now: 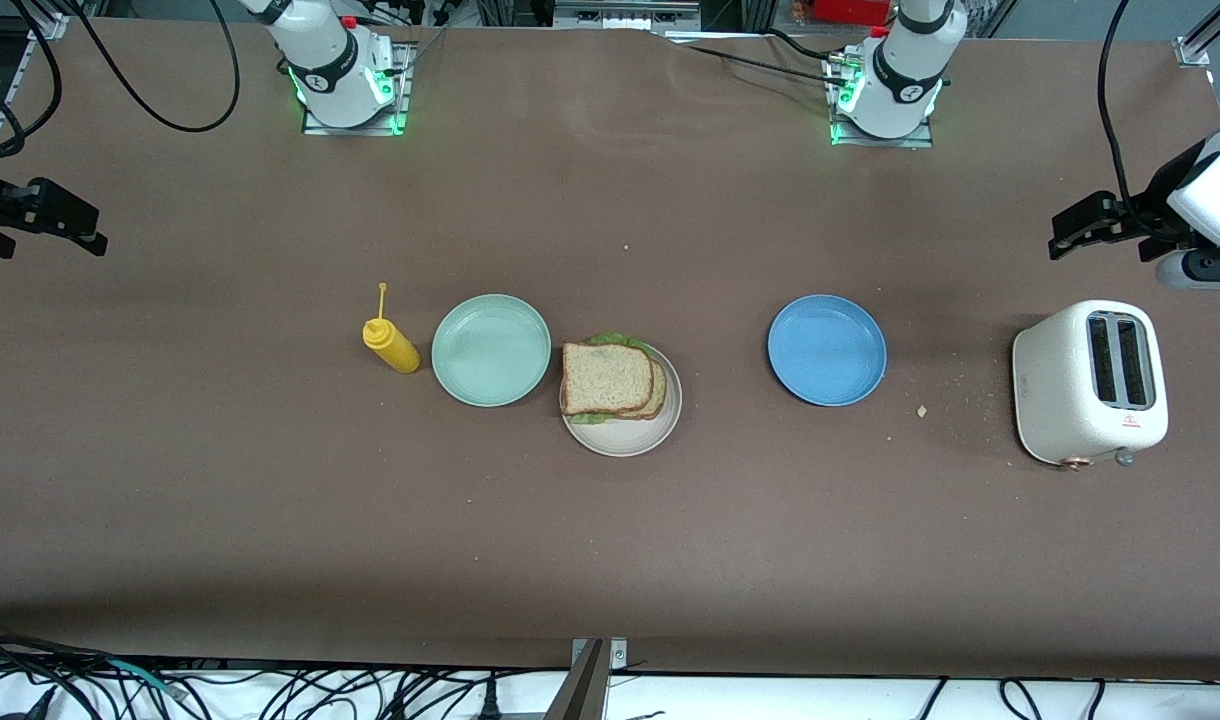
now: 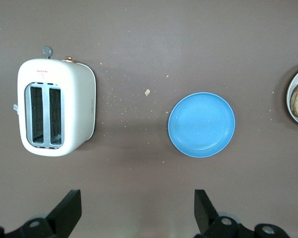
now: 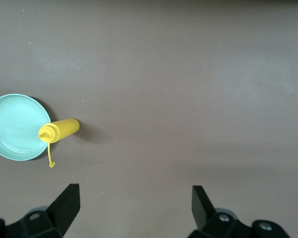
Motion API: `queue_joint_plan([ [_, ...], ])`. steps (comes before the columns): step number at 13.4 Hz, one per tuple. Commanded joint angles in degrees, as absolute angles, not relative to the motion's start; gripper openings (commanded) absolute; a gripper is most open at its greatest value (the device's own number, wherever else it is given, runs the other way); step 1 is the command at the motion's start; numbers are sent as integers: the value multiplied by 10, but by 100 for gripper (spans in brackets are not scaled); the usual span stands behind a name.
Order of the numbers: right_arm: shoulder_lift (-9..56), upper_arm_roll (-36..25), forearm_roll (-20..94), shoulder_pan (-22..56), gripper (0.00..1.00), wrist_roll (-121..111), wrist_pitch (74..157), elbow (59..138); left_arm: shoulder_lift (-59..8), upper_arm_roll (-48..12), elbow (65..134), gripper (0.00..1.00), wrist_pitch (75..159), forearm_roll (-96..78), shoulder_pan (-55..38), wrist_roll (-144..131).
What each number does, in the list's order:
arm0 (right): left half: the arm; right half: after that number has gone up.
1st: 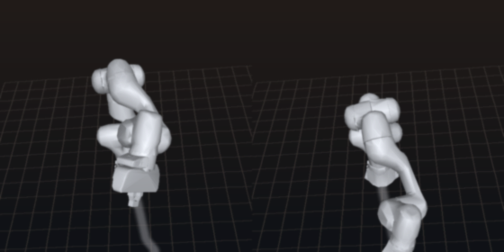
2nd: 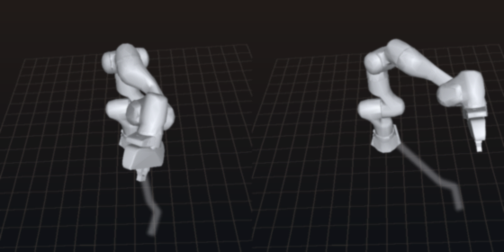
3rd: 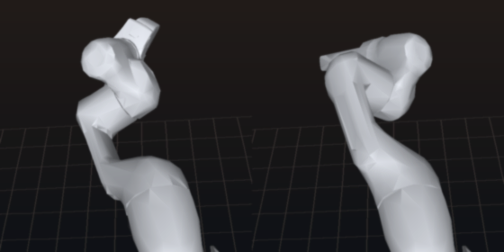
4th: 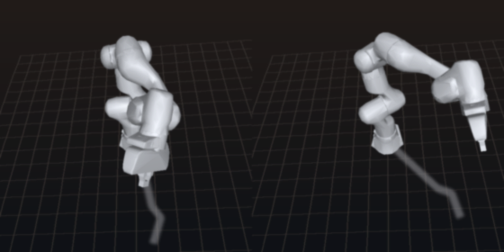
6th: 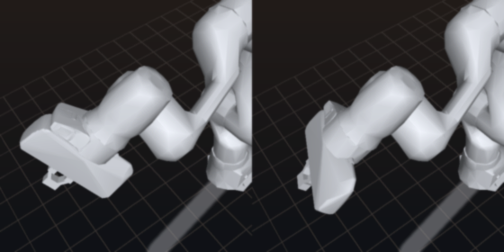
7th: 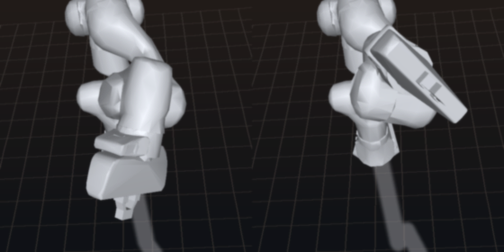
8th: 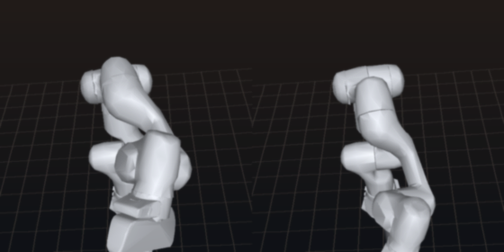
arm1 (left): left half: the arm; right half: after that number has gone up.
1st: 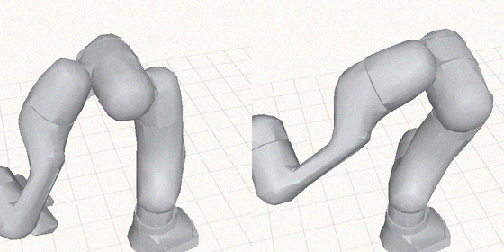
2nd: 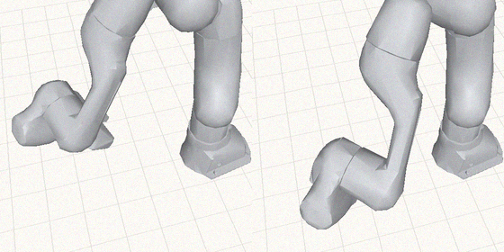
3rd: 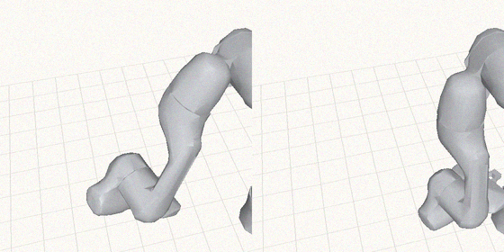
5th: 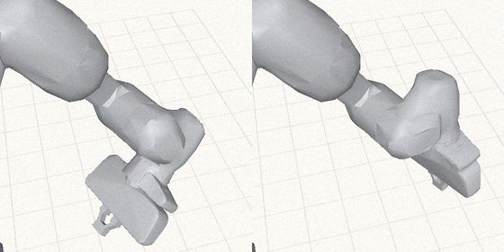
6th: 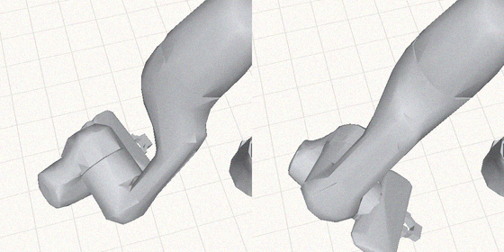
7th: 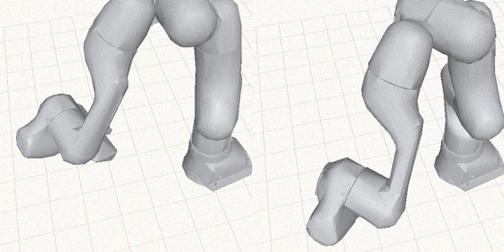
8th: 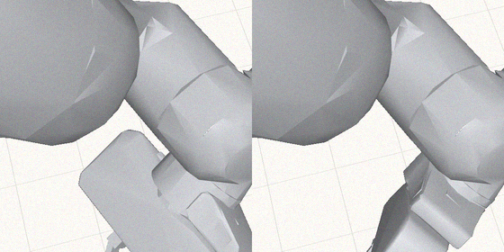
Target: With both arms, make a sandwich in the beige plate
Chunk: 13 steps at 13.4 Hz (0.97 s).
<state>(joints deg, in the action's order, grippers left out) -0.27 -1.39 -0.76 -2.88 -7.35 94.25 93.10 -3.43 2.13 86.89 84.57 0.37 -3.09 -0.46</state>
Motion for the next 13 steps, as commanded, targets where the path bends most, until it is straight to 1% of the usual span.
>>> queue_joint_plan([
  [1,-3,-17,6,-32,100,-71,940,927,22,8,945,100,908,18,-17,4],
  [4,-4,-17,6,-32,100,-74,938,929,22,7,946,100,917,18,-17,4],
  [8,-5,-17,5,-32,100,-78,926,928,-1,7,930,100,925,18,-24,4],
  [13,-6,-23,4,-14,100,-72,911,927,-10,6,930,100,934,17,-25,4],
])
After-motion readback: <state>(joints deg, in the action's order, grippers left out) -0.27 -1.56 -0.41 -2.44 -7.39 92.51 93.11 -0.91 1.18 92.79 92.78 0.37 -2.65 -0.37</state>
